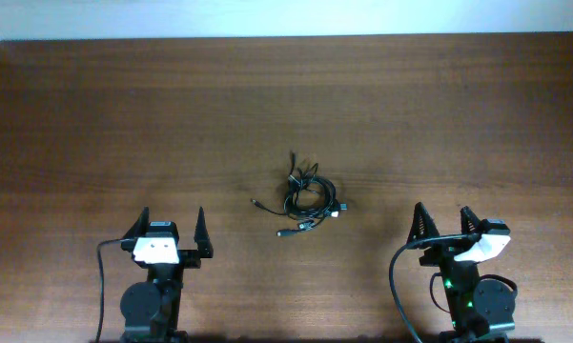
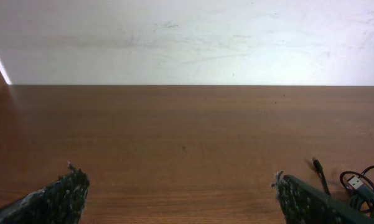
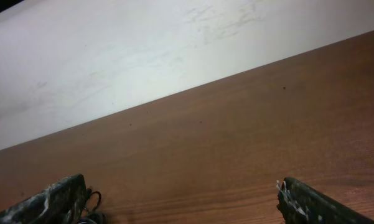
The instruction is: Untangle cables
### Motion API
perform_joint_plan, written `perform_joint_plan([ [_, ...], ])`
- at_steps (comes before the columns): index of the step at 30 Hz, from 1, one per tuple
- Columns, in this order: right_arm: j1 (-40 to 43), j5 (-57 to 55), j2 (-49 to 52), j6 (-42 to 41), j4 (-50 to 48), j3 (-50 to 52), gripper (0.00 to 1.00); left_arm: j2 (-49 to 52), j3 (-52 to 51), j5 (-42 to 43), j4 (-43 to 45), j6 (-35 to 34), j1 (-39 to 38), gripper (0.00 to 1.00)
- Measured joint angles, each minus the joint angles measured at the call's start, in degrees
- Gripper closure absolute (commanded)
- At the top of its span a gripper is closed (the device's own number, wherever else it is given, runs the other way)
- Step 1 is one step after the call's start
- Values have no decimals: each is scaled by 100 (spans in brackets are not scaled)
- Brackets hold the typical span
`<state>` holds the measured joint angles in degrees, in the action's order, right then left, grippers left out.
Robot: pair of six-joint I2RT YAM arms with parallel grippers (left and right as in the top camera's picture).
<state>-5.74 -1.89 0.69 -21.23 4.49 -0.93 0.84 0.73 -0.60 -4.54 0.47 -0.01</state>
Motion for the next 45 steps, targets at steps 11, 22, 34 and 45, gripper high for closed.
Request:
perform_joint_plan([
  [11, 0, 0, 0, -4, -2, 2, 1, 0, 0, 0, 0, 0, 0, 1],
  [22, 0, 0, 0, -2, -2, 2, 1, 0, 0, 0, 0, -2, 0, 1],
  [34, 0, 70, 0, 2, -22, 4, 1, 0, 0, 219, 7, -4, 0, 1],
  [45, 0, 763, 0, 358, 17, -59, 1, 599, 516, 1167, -44, -273, 0, 1],
])
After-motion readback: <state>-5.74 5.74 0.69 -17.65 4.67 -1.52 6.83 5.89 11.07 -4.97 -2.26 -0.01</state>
